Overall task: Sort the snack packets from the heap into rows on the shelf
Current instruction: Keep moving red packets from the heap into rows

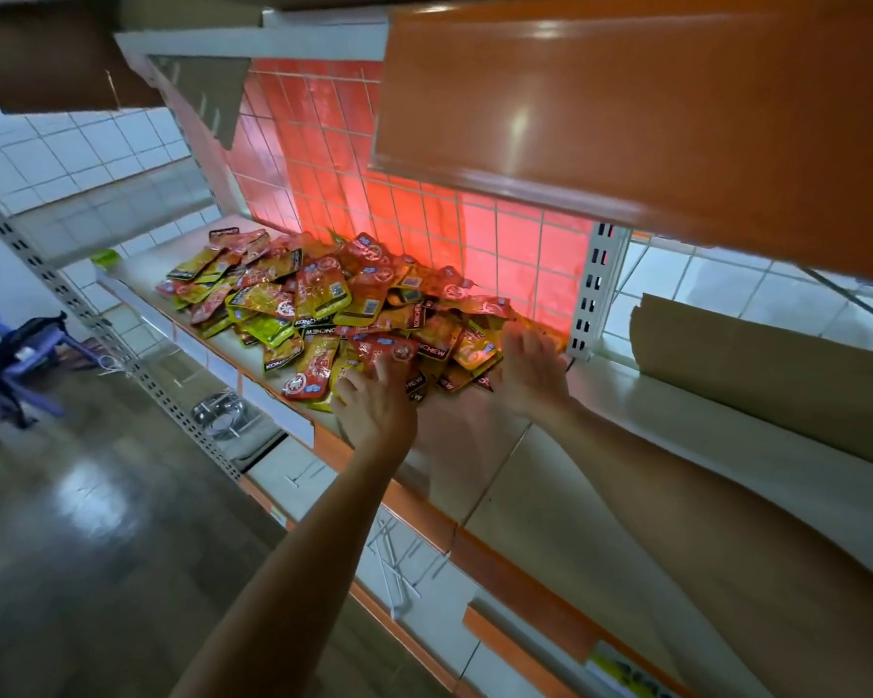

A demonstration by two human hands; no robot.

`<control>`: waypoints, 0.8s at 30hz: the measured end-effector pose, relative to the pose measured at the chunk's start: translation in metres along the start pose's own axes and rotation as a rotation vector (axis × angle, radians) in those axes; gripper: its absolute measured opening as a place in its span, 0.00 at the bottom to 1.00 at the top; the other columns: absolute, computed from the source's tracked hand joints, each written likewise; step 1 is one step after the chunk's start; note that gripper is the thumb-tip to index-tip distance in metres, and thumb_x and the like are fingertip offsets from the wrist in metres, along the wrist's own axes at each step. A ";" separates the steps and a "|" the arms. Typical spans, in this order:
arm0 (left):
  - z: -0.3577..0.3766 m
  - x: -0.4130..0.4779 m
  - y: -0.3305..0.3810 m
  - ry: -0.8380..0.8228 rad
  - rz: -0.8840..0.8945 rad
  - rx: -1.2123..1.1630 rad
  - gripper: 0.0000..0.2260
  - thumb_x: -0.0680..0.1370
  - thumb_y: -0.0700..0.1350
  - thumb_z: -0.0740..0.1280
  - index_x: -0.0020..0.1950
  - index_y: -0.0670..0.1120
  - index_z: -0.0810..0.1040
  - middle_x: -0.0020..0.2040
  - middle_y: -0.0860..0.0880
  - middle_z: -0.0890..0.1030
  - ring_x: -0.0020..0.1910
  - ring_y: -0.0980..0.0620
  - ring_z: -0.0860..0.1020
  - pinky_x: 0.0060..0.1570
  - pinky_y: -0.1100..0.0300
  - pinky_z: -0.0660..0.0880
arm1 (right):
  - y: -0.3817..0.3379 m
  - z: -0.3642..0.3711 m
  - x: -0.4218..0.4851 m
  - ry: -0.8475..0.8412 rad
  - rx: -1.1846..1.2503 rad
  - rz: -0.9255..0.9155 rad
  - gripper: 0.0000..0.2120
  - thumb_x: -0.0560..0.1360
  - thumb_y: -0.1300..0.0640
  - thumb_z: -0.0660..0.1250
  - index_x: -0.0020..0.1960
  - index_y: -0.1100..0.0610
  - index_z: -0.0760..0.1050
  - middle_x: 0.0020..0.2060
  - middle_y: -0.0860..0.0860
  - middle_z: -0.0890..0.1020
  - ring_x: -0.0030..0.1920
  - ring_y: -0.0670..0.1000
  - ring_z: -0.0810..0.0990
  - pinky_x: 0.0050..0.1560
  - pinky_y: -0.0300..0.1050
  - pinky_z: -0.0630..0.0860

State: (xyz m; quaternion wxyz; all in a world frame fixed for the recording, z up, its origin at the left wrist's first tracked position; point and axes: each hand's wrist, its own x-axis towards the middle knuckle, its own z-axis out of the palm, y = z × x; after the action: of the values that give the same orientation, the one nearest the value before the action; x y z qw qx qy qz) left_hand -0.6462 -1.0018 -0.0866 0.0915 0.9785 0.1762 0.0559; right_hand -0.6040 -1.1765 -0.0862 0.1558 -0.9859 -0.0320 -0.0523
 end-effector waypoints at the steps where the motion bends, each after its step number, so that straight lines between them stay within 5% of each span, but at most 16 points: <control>1: 0.001 -0.003 0.002 0.025 0.001 -0.021 0.22 0.77 0.42 0.62 0.69 0.46 0.60 0.61 0.36 0.69 0.61 0.37 0.68 0.61 0.46 0.68 | 0.000 0.001 -0.002 0.020 -0.023 0.013 0.27 0.75 0.51 0.64 0.71 0.58 0.60 0.67 0.59 0.65 0.65 0.62 0.64 0.59 0.58 0.67; 7: -0.004 -0.023 0.020 0.098 0.053 -0.233 0.31 0.75 0.37 0.65 0.74 0.39 0.54 0.63 0.38 0.66 0.60 0.39 0.70 0.56 0.52 0.71 | 0.008 0.005 -0.020 0.051 0.082 0.097 0.19 0.75 0.57 0.63 0.65 0.55 0.65 0.62 0.62 0.68 0.62 0.64 0.67 0.58 0.55 0.68; 10: -0.006 -0.035 0.033 0.079 0.097 -0.347 0.23 0.76 0.39 0.66 0.69 0.40 0.61 0.66 0.38 0.66 0.61 0.37 0.71 0.54 0.49 0.71 | 0.009 0.002 -0.031 0.030 0.094 0.119 0.21 0.72 0.56 0.65 0.64 0.55 0.64 0.60 0.60 0.70 0.61 0.63 0.69 0.56 0.55 0.69; 15: -0.001 -0.061 0.058 0.017 0.090 -0.581 0.17 0.77 0.45 0.64 0.63 0.41 0.65 0.56 0.39 0.77 0.54 0.36 0.77 0.42 0.52 0.67 | 0.013 -0.007 -0.051 -0.038 0.179 0.233 0.40 0.68 0.45 0.71 0.71 0.58 0.55 0.64 0.63 0.64 0.63 0.64 0.67 0.60 0.55 0.68; 20: 0.003 -0.086 0.079 -0.073 0.075 -0.789 0.23 0.76 0.49 0.69 0.67 0.43 0.66 0.59 0.40 0.79 0.57 0.38 0.77 0.51 0.51 0.72 | 0.041 -0.023 -0.084 0.081 0.493 0.332 0.30 0.66 0.49 0.72 0.61 0.60 0.65 0.57 0.59 0.73 0.58 0.61 0.75 0.51 0.50 0.74; 24: 0.009 -0.107 0.108 -0.147 0.077 -0.890 0.24 0.76 0.51 0.68 0.68 0.45 0.67 0.60 0.40 0.79 0.58 0.38 0.76 0.54 0.49 0.74 | 0.073 -0.041 -0.115 0.239 0.663 0.443 0.30 0.63 0.47 0.74 0.56 0.57 0.64 0.51 0.54 0.76 0.52 0.57 0.79 0.42 0.46 0.75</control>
State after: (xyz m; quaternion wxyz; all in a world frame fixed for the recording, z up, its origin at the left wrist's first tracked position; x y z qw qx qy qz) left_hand -0.7087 -1.1403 -0.0825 0.5133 0.8512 0.0917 0.0600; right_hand -0.7159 -1.2633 -0.0828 0.4752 -0.8523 0.1839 -0.1183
